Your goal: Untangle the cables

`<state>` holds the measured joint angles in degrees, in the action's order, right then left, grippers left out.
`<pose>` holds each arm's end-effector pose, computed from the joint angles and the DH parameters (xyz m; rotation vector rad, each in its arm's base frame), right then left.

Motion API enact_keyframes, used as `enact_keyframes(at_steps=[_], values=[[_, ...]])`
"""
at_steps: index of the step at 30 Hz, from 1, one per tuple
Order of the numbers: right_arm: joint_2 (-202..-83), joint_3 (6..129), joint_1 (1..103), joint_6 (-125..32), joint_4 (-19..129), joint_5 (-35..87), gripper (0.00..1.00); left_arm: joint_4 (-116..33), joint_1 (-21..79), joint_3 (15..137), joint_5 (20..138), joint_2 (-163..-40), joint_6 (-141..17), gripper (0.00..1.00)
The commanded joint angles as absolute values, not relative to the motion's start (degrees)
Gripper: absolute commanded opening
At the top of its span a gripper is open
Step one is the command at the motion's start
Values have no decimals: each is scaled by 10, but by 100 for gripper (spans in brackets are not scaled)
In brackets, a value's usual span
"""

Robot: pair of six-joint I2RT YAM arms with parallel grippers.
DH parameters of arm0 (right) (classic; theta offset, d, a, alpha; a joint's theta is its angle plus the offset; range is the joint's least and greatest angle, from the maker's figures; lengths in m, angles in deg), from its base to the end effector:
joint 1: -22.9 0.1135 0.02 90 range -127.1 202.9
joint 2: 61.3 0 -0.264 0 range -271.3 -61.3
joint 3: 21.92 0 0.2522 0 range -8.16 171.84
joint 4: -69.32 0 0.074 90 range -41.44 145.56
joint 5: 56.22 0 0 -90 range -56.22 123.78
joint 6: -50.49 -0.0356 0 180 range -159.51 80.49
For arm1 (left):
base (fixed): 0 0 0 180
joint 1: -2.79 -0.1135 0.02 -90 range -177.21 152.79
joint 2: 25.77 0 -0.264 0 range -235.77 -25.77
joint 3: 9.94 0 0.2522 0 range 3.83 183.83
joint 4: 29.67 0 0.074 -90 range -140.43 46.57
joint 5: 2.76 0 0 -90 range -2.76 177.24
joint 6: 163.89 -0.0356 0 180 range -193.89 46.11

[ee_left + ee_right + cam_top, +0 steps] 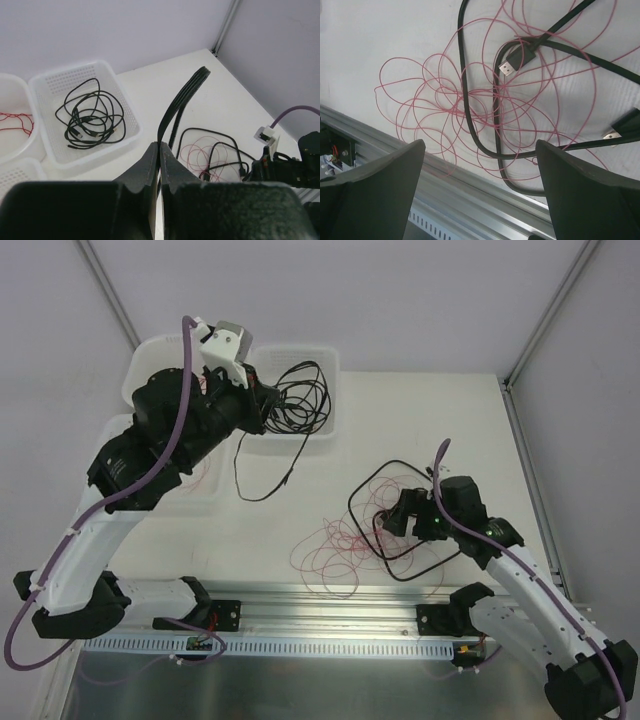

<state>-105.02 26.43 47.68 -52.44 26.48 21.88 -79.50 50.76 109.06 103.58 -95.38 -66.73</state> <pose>0.1477 0.0763 0.2490 -0.3507 2.2597 0.5836 0.1416 -0.1421 0.5516 0.3414 1.5661 -0.5267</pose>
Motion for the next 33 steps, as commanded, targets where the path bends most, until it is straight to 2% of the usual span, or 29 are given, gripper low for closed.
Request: enact_keyframes(at_steps=[1, 13, 20, 33], values=[[-1064, 290, 501, -530, 303, 203, 97, -835, 510, 1093, 1038, -970, -647, 0], [-1001, 291, 543, -528, 239, 249, 97, -849, 509, 1192, 1158, -1033, -671, 1], [-981, 331, 543, -511, 187, 267, 97, -840, 481, 1387, 1190, -1149, -724, 4], [-1047, 377, 543, -474, 181, 240, 97, -602, 326, 1413, 1135, -1269, -753, 4]])
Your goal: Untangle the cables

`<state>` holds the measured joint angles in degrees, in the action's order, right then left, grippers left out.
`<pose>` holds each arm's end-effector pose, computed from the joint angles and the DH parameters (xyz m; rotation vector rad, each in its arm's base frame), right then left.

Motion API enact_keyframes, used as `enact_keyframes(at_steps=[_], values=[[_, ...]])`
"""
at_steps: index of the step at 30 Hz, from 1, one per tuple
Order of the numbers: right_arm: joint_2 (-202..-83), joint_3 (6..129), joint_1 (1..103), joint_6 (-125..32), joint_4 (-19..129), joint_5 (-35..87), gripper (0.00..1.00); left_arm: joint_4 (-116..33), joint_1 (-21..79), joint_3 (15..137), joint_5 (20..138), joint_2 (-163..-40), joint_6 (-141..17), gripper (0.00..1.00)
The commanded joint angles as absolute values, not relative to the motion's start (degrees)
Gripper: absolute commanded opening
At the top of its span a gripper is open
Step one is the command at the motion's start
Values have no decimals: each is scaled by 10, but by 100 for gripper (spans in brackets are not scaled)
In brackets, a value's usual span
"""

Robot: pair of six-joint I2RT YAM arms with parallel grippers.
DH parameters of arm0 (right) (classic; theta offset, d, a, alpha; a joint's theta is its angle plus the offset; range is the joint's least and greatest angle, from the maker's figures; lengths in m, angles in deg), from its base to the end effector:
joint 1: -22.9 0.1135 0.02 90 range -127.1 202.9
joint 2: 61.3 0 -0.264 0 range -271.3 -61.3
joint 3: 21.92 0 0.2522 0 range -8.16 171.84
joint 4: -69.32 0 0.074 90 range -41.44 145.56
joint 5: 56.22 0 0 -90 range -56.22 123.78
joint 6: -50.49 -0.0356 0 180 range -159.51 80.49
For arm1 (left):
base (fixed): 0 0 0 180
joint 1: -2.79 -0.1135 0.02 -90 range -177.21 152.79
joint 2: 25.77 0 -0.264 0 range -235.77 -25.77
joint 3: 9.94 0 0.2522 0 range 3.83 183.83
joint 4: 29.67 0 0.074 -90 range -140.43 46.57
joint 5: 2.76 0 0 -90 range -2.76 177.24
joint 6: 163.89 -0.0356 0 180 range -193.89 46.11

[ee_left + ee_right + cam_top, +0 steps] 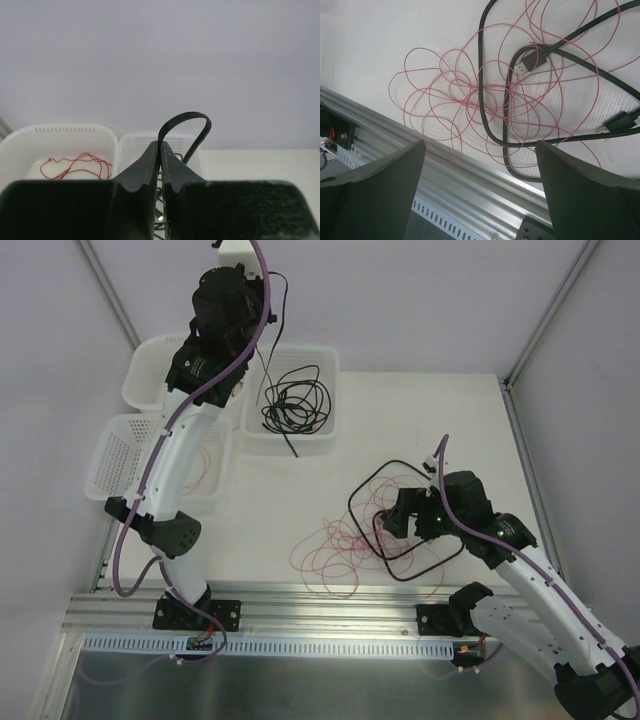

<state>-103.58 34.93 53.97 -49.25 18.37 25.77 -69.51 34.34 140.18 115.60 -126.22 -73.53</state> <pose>0.1317 0.0851 0.2897 -0.4951 2.1987 0.5447 0.2942 -0.1608 0.5834 -0.0277 1.4207 -0.1139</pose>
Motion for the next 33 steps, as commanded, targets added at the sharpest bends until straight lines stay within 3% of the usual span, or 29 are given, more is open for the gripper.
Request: enact_keyframes(at_steps=[1, 15, 33], values=[[-1052, 380, 543, -472, 181, 238, 97, -586, 320, 1413, 1132, -1273, -752, 4], [-1078, 363, 544, -449, 170, 202, 98, -477, 253, 1394, 1087, -1342, -741, 5], [-1067, 350, 544, -447, 164, 205, 100, -399, 234, 1202, 1065, -1457, -721, 7]])
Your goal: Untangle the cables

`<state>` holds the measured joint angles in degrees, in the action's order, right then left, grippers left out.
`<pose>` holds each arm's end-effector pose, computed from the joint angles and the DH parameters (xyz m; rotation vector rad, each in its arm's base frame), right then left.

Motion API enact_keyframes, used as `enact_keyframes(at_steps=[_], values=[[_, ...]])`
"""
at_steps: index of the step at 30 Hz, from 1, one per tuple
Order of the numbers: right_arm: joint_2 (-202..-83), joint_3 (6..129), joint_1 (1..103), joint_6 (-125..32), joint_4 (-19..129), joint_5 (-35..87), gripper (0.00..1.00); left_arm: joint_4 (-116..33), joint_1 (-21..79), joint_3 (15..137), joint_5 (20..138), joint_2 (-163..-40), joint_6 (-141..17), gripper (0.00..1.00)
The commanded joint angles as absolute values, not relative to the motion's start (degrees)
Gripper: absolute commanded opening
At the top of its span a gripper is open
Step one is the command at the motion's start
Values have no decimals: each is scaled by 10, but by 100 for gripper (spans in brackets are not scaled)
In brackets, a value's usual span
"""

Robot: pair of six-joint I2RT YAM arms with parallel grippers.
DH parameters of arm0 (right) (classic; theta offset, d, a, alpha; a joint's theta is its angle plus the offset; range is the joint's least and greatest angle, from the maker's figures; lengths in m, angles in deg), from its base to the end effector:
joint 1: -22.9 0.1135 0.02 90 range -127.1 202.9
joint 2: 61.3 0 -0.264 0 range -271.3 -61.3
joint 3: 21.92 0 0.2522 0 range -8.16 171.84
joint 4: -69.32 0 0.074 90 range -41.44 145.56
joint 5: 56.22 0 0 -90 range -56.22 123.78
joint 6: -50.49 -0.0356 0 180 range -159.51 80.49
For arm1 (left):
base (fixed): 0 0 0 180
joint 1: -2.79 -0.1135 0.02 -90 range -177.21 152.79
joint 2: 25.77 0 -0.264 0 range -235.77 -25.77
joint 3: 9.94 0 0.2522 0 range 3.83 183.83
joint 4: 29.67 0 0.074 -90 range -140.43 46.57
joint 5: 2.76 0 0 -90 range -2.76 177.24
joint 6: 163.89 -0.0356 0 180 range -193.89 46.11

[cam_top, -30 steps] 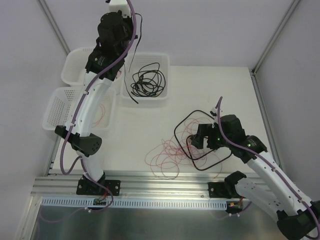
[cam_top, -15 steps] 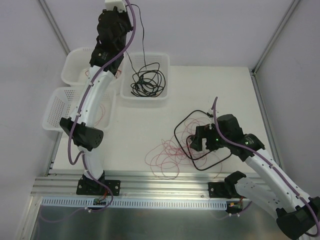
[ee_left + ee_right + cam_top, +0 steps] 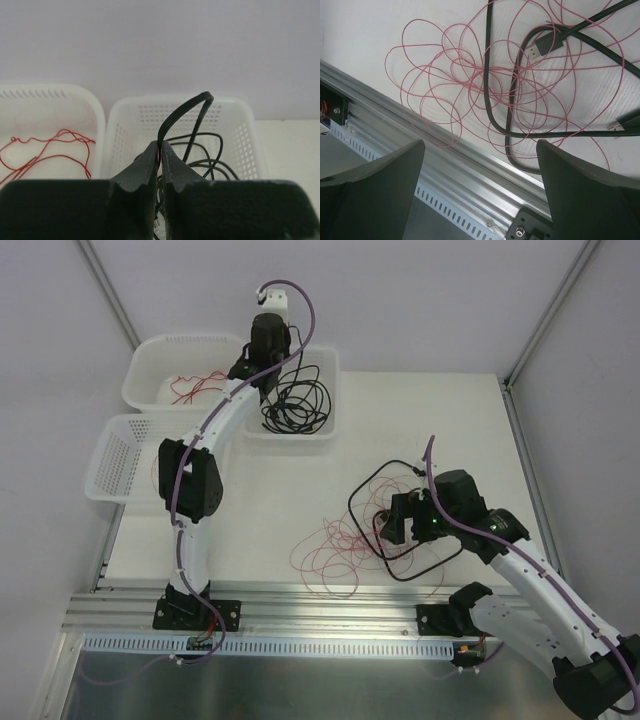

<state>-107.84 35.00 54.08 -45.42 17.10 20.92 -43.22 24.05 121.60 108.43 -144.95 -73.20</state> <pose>0.1392 0.0935 0.2781 -0.6290 2.2652 0.5846 0.4727 -0.1701 0.3958 -0.0027 1.5902 -0.0044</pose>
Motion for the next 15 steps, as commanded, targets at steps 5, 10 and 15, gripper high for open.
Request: enact_keyframes(at_steps=[5, 10, 15], values=[[-1063, 353, 544, -451, 151, 218, 100, -428, 234, 1164, 1041, -1496, -695, 7], [-1052, 359, 543, -453, 140, 228, 100, -499, 234, 1152, 1001, -1522, -675, 14], [-1043, 371, 543, -444, 119, 252, 100, -512, 234, 1114, 967, -1473, -644, 43]])
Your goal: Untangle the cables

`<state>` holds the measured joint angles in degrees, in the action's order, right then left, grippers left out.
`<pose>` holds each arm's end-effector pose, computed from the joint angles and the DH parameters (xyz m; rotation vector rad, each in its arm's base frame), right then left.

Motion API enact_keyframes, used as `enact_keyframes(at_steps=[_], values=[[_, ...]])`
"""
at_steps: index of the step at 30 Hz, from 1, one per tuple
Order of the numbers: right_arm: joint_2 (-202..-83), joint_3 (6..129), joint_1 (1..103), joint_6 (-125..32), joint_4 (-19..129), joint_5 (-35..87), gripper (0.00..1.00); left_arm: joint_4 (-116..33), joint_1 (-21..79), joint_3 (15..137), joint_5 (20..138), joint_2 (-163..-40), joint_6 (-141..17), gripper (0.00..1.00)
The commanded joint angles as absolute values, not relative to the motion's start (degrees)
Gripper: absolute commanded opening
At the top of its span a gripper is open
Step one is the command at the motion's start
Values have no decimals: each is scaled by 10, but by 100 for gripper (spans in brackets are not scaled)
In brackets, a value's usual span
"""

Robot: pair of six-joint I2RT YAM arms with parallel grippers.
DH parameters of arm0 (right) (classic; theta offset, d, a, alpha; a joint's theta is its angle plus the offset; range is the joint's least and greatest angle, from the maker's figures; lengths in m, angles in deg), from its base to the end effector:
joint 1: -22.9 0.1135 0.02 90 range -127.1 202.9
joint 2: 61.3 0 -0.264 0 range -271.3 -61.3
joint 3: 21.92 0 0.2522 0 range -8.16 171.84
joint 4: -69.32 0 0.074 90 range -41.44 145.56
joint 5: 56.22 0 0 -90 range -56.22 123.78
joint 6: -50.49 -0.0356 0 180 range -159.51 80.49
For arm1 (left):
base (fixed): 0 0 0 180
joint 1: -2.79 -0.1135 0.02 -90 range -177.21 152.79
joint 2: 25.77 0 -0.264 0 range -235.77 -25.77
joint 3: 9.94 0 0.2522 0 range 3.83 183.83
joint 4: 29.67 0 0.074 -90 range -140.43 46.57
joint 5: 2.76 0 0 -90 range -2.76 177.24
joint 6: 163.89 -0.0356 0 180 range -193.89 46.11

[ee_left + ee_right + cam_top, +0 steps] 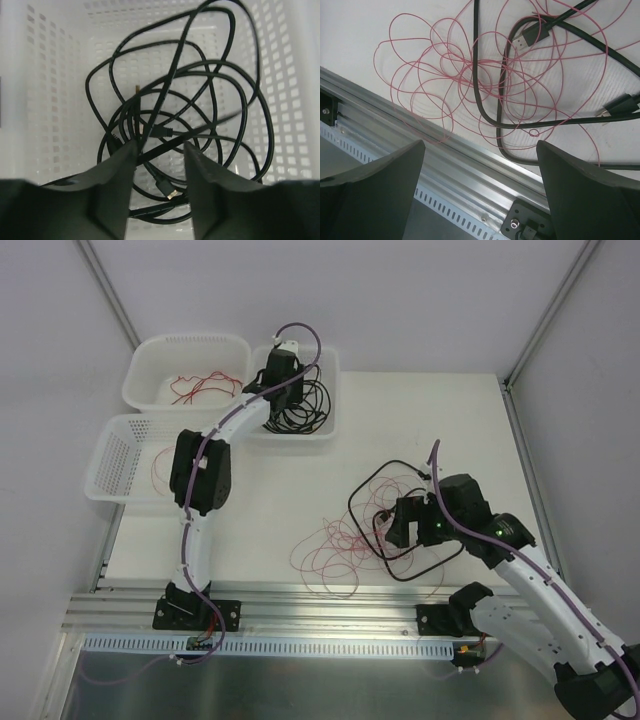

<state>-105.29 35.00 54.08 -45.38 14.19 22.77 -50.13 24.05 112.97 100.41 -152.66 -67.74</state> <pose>0.1304 0.0869 0.2801 -0.6133 2.2730 0.5461 0.4959 -0.1843 0.2622 0.1145 1.9830 -0.0801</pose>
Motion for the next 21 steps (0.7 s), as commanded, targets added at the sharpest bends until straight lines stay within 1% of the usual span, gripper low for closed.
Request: enact_keyframes(at_steps=[1, 6, 7, 8, 10, 11, 16, 18, 20, 21], values=[[-1042, 375, 544, -443, 114, 259, 100, -515, 234, 1101, 959, -1452, -639, 51], [-1029, 382, 543, -445, 102, 271, 100, -527, 234, 1051, 880, -1393, -601, 63], [-1024, 382, 543, -447, 101, 270, 100, -528, 235, 1042, 875, -1372, -595, 65], [-1021, 380, 543, -450, 100, 268, 100, -532, 234, 1033, 873, -1360, -584, 70], [-1009, 379, 543, -455, 96, 267, 100, -534, 235, 1009, 873, -1322, -571, 74], [-1005, 377, 544, -455, 95, 267, 100, -535, 235, 1001, 859, -1309, -566, 80], [-1008, 374, 543, -455, 81, 276, 100, -551, 251, 943, 828, -1197, -537, 96], [-1017, 367, 543, -457, 84, 278, 100, -563, 273, 896, 819, -1141, -530, 99], [-1032, 362, 543, -465, 91, 287, 100, -568, 294, 852, 813, -1103, -515, 99], [-1037, 357, 543, -471, 92, 291, 100, -570, 305, 808, 813, -1069, -509, 99]])
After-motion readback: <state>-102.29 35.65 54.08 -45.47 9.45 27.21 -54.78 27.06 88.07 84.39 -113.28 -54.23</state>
